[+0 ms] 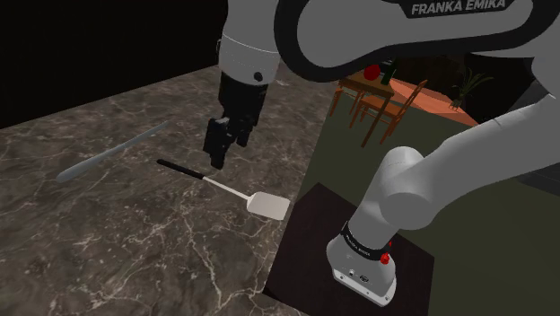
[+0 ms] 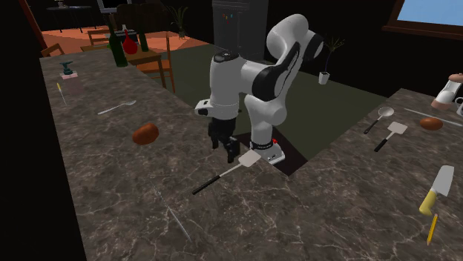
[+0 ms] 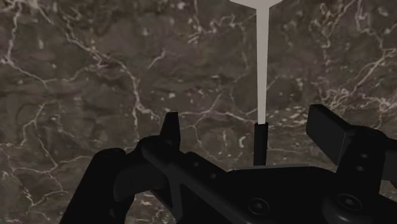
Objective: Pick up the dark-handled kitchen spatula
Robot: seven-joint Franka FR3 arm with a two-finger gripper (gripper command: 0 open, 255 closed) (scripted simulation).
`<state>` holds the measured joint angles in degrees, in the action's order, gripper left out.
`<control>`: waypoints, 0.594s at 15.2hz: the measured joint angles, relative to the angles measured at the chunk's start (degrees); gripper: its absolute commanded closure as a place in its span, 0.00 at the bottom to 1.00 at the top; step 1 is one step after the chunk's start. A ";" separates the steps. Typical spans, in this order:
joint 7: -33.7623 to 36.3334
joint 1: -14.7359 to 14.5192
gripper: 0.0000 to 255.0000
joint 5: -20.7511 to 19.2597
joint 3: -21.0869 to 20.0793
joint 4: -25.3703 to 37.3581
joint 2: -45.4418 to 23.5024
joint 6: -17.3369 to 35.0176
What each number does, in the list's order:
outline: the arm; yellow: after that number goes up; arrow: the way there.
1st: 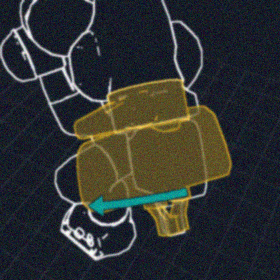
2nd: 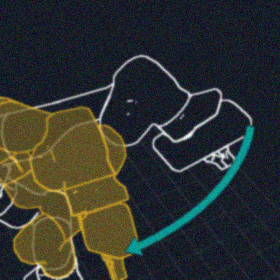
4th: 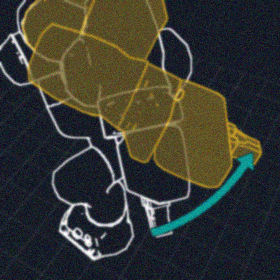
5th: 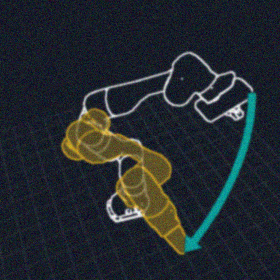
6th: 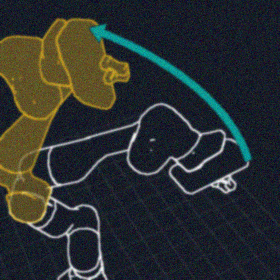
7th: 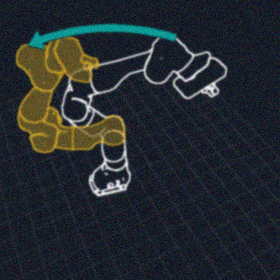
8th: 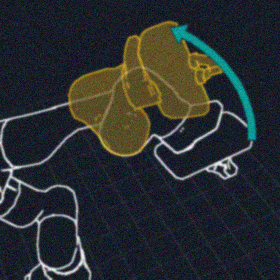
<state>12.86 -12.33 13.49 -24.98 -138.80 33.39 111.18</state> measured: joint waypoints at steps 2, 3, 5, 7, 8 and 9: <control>1.06 -0.74 0.00 0.22 -2.14 0.76 -1.84 1.32; 1.32 -0.90 0.00 0.30 -2.73 0.52 -2.38 2.15; 1.30 -0.97 0.00 0.39 -3.13 -0.27 -2.88 3.45; 1.39 -1.06 0.00 0.58 -3.57 -1.47 -3.28 5.05; 1.44 -1.03 0.00 0.61 -3.82 -1.99 -3.66 5.95; 1.40 -1.04 0.00 0.70 -4.02 -2.78 -3.93 7.00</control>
<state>14.26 -13.37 14.19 -29.00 -141.58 29.46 118.18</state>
